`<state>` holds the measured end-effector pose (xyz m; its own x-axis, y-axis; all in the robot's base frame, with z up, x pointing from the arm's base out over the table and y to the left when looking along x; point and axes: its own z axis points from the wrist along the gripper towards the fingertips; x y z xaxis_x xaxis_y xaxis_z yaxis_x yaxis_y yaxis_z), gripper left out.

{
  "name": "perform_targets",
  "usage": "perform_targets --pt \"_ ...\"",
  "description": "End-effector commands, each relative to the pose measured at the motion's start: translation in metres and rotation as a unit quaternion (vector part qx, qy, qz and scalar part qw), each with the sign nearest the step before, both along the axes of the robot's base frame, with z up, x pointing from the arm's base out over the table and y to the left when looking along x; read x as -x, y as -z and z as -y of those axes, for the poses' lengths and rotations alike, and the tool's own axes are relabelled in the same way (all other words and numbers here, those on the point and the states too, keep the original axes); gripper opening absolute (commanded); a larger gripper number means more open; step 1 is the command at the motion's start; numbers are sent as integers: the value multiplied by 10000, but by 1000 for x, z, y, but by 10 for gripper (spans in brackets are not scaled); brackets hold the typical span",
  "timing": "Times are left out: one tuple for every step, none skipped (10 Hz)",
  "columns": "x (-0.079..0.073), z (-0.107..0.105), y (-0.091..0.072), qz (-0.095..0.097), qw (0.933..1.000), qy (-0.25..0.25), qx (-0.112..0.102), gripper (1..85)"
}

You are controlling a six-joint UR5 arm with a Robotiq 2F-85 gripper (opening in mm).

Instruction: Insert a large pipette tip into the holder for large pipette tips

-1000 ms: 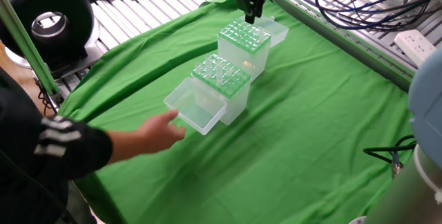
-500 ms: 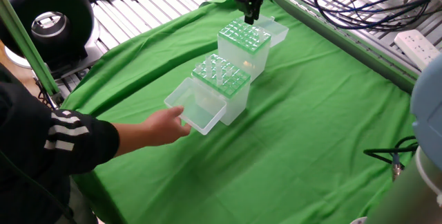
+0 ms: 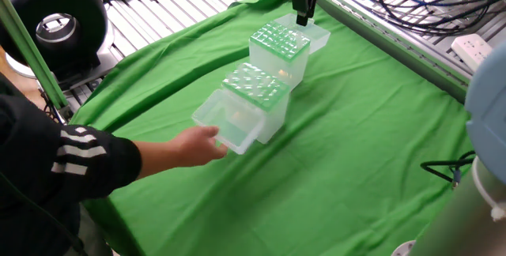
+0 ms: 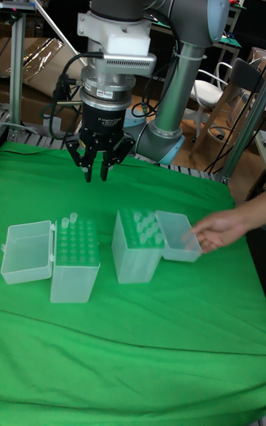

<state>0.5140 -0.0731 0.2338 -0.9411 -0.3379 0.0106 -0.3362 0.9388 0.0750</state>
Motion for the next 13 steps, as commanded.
perform_targets --pt "2 3 1 32 9989 449 146 337" --pt "2 9 1 32 9976 632 281 337" --pt "2 13 1 35 9971 678 351 317" --pt "0 13 1 64 9982 480 353 293" --pt "0 5 1 79 9997 113 183 287" --pt "0 -9 1 106 9994 -328 -96 333" --pt "1 -13 0 113 9986 -481 -184 357" --pt "1 -17 0 112 9982 -526 -254 357" --pt "2 -18 0 101 9980 -550 -286 357" --pt "3 -19 -1 85 9980 -544 -295 357" --pt "2 -18 0 97 9983 -504 -285 357" --pt "3 -20 1 96 9983 -481 -308 360" --pt "3 -23 2 76 9986 -445 -292 383"
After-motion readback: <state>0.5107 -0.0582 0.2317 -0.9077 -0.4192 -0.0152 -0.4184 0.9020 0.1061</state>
